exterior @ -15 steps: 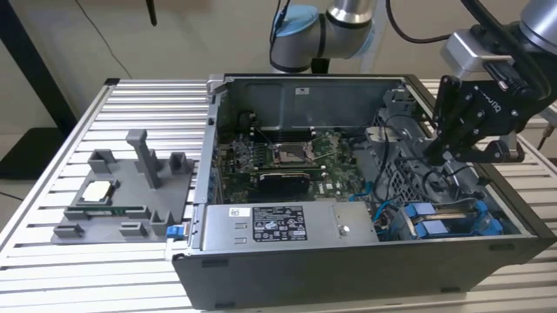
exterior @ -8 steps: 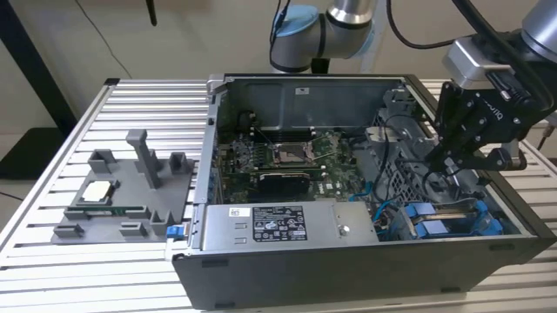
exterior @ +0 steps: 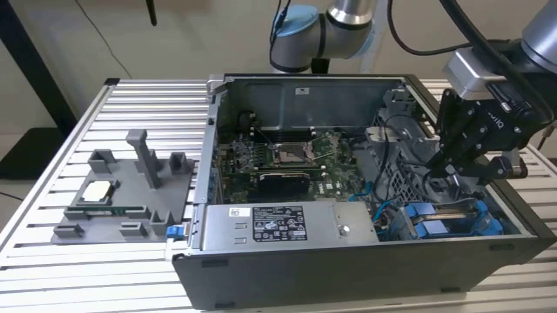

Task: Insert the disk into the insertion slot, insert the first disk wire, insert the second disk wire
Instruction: 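Insert the first disk wire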

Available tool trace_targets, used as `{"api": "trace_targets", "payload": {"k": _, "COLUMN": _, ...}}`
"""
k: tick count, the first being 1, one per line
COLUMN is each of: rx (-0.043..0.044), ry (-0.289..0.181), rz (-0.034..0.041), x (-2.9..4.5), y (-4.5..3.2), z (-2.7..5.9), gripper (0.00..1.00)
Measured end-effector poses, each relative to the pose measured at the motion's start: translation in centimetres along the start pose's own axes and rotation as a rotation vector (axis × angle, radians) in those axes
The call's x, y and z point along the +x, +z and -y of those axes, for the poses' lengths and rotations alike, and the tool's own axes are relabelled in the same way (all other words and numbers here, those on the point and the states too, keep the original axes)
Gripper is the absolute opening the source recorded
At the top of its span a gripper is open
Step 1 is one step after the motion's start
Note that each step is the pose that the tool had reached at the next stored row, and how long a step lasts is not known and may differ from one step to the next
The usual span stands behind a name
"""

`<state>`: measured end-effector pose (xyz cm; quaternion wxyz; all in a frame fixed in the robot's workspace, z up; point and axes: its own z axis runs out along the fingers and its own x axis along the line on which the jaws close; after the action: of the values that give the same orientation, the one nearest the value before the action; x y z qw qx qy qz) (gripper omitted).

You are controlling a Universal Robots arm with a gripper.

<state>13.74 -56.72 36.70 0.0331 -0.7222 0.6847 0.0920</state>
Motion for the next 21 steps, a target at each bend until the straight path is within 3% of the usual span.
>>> {"api": "trace_targets", "payload": {"k": 11, "rx": 0.0072, "ry": -0.001, "rz": -0.0028, "x": 0.95, "y": 0.58, "z": 0.3, "gripper": 0.19}}
{"api": "trace_targets", "payload": {"k": 14, "rx": 0.0112, "ry": 0.0, "rz": -0.0197, "x": 1.02, "y": 0.64, "z": 0.35, "gripper": 0.19}}
{"api": "trace_targets", "payload": {"k": 15, "rx": 0.0129, "ry": 0.0, "rz": -0.0279, "x": 1.04, "y": 0.64, "z": 0.37, "gripper": 0.19}}
{"api": "trace_targets", "payload": {"k": 19, "rx": 0.0191, "ry": 0.002, "rz": -0.0729, "x": 1.13, "y": 0.67, "z": 0.38, "gripper": 0.19}}
{"api": "trace_targets", "payload": {"k": 20, "rx": 0.0192, "ry": 0.003, "rz": -0.0818, "x": 1.14, "y": 0.68, "z": 0.38, "gripper": 0.19}}
{"api": "trace_targets", "payload": {"k": 21, "rx": 0.0192, "ry": 0.003, "rz": -0.0831, "x": 1.14, "y": 0.69, "z": 0.38, "gripper": 0.19}}
